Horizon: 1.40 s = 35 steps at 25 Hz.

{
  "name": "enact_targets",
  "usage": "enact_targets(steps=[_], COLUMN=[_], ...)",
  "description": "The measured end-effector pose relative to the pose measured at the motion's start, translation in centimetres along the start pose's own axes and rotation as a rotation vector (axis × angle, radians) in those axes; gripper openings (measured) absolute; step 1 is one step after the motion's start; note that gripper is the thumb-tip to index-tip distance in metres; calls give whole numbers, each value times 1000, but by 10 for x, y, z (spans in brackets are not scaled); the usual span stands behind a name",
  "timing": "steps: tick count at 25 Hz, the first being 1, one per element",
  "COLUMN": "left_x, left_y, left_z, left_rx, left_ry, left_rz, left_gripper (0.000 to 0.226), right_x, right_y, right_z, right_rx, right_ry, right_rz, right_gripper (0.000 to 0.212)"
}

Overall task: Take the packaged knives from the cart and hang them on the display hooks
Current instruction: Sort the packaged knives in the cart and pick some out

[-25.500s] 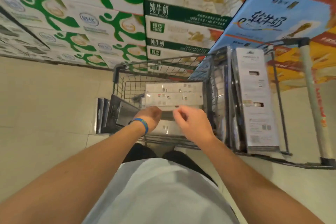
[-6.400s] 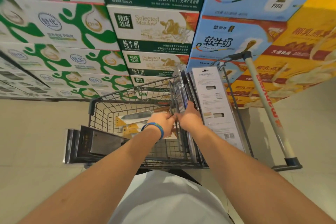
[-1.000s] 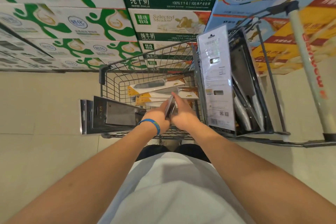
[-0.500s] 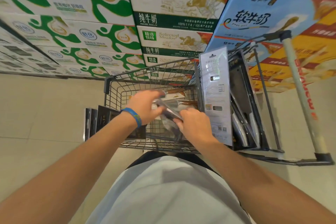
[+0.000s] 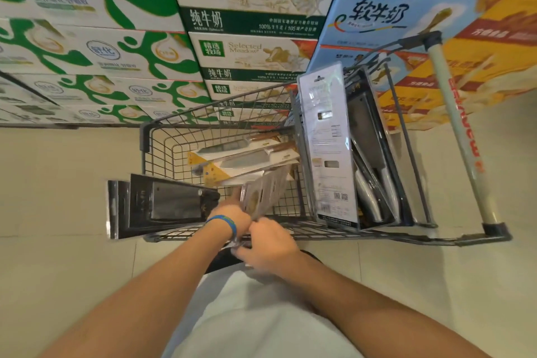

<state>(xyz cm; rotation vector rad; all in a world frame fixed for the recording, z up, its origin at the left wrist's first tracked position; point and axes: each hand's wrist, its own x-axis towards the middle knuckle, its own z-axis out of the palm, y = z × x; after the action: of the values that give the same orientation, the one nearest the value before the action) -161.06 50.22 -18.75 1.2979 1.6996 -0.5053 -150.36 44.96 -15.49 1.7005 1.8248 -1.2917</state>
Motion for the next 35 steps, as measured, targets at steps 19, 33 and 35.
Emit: enact_targets(steps=[19,33,35], left_x=[15,0,6], left_y=[2,-45,-52], left_z=[18,-11,-20], left_rx=[-165,-116,-118], left_ry=[291,333,285], left_rz=[-60,110,123], left_gripper=[67,75,81], right_x=[90,-70,-69], right_y=[122,-19,-46], right_z=[-204,-295,-280], right_rx=[345,1226,1275], right_ry=[642,893,830], right_rz=[110,-867,-798], right_gripper=[25,37,38])
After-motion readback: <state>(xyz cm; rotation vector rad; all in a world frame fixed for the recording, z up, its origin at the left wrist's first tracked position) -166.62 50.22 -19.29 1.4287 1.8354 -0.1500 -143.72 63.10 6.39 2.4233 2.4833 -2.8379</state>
